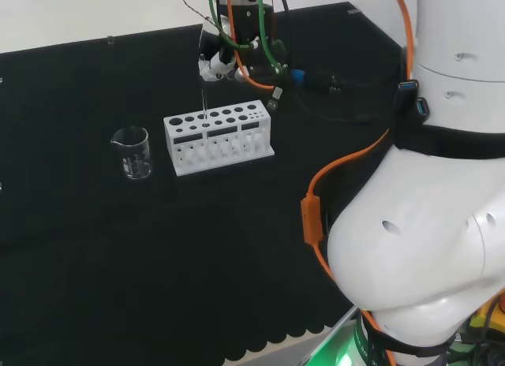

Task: Take the glass rod from the white test tube rack.

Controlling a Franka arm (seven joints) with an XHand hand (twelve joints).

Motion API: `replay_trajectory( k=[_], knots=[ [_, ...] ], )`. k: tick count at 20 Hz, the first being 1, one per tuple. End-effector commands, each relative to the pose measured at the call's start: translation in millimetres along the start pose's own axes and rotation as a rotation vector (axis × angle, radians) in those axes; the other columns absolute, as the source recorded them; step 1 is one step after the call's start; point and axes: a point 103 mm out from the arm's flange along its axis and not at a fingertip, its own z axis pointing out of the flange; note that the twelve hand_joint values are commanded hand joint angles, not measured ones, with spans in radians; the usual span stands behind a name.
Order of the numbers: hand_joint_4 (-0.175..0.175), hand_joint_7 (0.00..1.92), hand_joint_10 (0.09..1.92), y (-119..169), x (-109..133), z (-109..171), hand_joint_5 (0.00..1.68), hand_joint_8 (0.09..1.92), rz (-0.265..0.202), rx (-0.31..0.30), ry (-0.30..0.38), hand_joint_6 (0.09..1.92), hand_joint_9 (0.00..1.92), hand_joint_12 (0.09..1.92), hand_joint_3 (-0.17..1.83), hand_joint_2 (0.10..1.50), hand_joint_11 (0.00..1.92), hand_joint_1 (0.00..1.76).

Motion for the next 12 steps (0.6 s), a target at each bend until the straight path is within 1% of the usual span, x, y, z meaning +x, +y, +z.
replay_trajectory(
  k=[1,4,6,9,12],
  knots=[
    [-0.175,1.33,0.33,-5,10,-12,1.11,0.65,-0.006,-0.088,-0.054,0.61,1.69,0.55,-0.16,1.09,1.59,1.31],
    [-0.175,1.34,0.34,-6,11,-13,1.13,0.65,0.004,-0.071,-0.036,0.60,1.70,0.55,-0.17,1.09,1.59,1.31],
    [-0.175,1.34,0.34,-6,11,-12,1.12,0.64,0.006,-0.057,-0.042,0.60,1.70,0.54,-0.17,1.09,1.60,1.31],
    [-0.175,1.34,0.34,-9,9,-16,1.12,0.64,0.000,-0.067,-0.053,0.60,1.70,0.54,-0.17,1.09,1.60,1.31],
    [-0.175,1.35,0.33,-12,5,-24,1.13,0.63,0.014,-0.068,-0.052,0.59,1.71,0.54,-0.17,1.09,1.60,1.32]
  ],
)
